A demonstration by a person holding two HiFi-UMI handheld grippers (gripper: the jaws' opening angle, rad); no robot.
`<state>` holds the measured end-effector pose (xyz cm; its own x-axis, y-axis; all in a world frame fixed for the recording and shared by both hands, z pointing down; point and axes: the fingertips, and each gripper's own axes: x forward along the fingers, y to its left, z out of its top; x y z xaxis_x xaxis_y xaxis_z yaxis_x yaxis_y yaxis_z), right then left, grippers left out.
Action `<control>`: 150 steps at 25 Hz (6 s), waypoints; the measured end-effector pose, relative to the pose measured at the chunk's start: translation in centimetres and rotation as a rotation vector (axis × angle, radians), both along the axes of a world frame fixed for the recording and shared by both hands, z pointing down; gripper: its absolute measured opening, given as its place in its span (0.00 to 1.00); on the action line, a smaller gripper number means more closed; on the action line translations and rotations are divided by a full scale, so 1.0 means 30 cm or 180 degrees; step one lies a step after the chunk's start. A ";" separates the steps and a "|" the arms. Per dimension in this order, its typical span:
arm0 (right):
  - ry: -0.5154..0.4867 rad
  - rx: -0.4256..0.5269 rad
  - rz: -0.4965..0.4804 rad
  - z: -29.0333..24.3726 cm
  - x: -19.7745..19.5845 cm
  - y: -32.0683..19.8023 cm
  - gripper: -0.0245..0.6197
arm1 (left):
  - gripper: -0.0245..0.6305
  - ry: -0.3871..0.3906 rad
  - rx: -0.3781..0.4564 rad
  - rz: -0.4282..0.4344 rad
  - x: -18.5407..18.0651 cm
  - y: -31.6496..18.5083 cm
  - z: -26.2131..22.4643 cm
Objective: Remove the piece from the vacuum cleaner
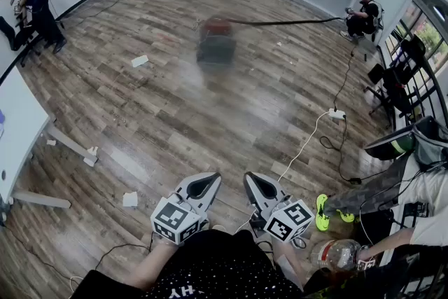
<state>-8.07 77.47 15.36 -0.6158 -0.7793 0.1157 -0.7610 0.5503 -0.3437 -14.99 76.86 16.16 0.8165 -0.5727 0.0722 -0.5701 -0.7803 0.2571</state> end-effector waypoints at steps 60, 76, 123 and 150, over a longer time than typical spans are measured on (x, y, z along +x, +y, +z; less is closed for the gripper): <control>-0.0383 -0.0295 -0.0014 0.085 0.615 -1.583 0.06 | 0.05 -0.0073 -0.0278 -0.0167 0.518 -1.602 0.104; -0.0622 -0.0177 -0.0079 -0.021 0.557 -2.388 0.06 | 0.05 0.0097 -0.0266 -0.0236 0.462 -2.409 0.045; -0.0677 -0.0622 -0.0325 0.277 0.892 -3.699 0.06 | 0.05 -0.0080 -0.0296 -0.0839 0.492 -3.749 0.200; -0.0522 0.0136 0.0107 1.448 0.934 -4.044 0.21 | 0.05 0.0024 0.0521 -0.0766 0.299 -4.151 1.351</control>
<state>19.96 -43.85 58.80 -0.5973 -0.8018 -0.0178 -0.7147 0.5423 -0.4417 -6.02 -47.68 56.68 0.6559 -0.7536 -0.0427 -0.7424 -0.6543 0.1437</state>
